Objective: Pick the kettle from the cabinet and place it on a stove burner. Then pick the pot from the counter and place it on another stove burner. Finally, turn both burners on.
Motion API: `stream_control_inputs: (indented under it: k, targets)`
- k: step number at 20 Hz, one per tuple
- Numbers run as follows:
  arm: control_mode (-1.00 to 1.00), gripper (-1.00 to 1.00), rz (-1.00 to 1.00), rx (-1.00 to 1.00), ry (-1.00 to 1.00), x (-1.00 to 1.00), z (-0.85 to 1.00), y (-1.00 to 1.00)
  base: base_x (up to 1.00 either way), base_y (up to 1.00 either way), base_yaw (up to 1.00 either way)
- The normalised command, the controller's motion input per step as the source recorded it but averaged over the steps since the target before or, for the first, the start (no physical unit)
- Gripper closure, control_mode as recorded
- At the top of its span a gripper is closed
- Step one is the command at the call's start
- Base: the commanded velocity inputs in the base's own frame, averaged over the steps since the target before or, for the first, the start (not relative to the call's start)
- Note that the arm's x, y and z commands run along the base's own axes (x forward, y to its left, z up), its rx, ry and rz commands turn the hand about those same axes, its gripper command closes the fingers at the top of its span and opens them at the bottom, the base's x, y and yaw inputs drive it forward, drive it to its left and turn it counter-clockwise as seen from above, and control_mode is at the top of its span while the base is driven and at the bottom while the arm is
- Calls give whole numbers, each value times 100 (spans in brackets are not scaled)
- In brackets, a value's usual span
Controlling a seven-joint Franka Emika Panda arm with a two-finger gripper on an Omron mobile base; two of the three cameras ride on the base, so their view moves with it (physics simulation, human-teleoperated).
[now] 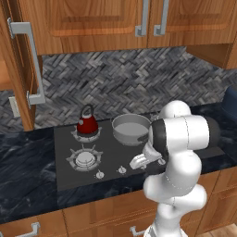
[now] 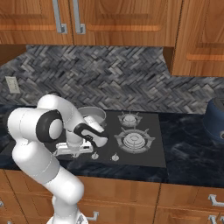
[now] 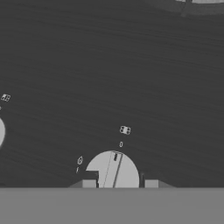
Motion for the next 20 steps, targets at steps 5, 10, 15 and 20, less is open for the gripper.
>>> stream_control_inputs:
  k: [5, 10, 15, 20]
  targets:
    - [-100, 100, 9, -12, 0, 0, 0, 24, 0, 0, 0]
    - [-100, 100, 10, -14, -2, -1, 0, 27, 0, 0, 0]
    - [-100, 100, 13, -15, -1, -1, -5, 35, 0, 0, 0]
    - [-100, 100, 16, -13, 0, 0, -10, 38, 0, 0, 0]
